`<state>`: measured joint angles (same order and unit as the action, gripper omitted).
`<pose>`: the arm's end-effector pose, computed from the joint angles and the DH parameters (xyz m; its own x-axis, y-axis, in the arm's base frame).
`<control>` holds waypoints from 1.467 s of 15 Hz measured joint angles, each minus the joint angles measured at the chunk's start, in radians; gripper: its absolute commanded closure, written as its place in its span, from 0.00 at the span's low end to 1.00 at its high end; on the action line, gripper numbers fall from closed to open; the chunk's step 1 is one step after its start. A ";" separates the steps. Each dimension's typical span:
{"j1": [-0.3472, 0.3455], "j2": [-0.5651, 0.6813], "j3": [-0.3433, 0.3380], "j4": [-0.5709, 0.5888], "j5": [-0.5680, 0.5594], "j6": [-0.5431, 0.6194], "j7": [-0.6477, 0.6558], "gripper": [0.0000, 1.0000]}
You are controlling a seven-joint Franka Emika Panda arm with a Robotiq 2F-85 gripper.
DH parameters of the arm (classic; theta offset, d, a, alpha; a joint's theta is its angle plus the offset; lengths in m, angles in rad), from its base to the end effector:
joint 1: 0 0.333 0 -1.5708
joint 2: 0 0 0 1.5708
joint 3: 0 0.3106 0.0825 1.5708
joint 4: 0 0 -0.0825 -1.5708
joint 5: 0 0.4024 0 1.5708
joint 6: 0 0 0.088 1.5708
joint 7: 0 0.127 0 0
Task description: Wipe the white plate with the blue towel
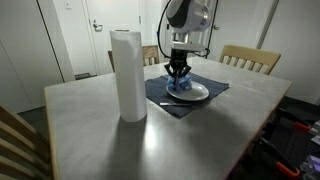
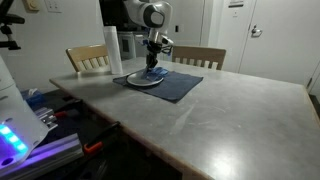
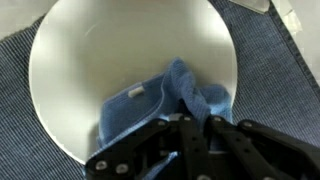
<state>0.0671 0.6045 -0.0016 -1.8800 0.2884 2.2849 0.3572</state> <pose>0.6158 0.0513 0.1325 0.8512 -0.4550 -0.2615 -0.4903 -0.8672 -0.0869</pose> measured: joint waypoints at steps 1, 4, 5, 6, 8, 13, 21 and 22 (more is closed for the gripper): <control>0.006 0.000 0.000 0.015 -0.005 0.002 0.000 0.98; 0.029 -0.001 0.003 0.072 -0.030 0.005 -0.003 0.98; 0.037 0.000 0.006 0.094 -0.040 0.005 -0.004 0.98; 0.045 0.001 0.010 0.113 -0.050 0.005 -0.005 0.98; 0.062 0.006 0.017 0.150 -0.069 0.005 -0.007 0.98; 0.082 0.048 0.040 0.205 -0.081 0.005 -0.024 0.98; 0.108 0.182 0.051 0.304 -0.088 0.003 -0.049 0.65; 0.111 0.193 0.052 0.314 -0.088 0.003 -0.051 0.59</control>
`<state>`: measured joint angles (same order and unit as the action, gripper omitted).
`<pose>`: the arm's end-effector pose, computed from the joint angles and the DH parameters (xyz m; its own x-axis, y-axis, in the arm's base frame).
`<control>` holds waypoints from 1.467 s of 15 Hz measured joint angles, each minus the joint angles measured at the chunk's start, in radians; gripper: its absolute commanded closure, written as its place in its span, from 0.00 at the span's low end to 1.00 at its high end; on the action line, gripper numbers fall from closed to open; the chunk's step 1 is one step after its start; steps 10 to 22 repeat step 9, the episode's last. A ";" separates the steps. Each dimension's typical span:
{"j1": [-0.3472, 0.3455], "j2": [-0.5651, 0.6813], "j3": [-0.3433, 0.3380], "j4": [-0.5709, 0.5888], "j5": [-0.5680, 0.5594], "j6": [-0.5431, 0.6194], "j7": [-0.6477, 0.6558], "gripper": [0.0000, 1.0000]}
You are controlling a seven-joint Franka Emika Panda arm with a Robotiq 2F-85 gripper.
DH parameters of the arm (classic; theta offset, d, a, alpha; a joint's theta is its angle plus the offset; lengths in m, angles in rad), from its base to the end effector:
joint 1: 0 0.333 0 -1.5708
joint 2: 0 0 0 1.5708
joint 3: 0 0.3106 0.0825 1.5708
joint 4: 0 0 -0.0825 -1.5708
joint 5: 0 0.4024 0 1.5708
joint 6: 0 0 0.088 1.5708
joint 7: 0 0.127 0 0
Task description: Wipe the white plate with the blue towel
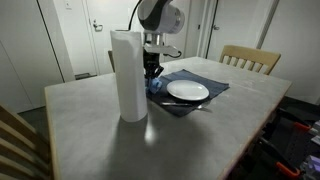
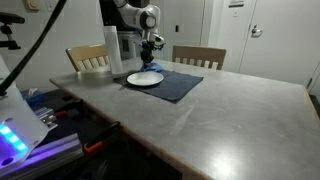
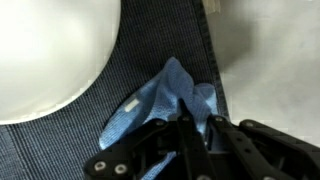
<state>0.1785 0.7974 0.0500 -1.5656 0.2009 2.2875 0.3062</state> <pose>0.6810 0.1628 0.1305 0.9667 -0.2158 -0.1374 -0.2347 -0.9619 -0.1403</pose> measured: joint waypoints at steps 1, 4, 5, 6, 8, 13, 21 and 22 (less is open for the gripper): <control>0.001 0.005 0.000 0.006 0.000 0.000 -0.003 0.53; -0.001 0.001 0.000 0.021 -0.001 -0.002 -0.011 0.30; -0.003 -0.007 0.000 0.023 -0.001 -0.002 -0.017 0.24; -0.005 -0.016 0.000 0.025 -0.001 -0.002 -0.025 0.16; -0.013 -0.043 0.001 0.026 0.000 -0.014 -0.042 0.03; -0.018 -0.057 0.004 0.026 0.001 -0.025 -0.052 0.01; -0.018 -0.057 0.004 0.026 0.001 -0.025 -0.052 0.01; -0.018 -0.057 0.004 0.026 0.001 -0.025 -0.052 0.01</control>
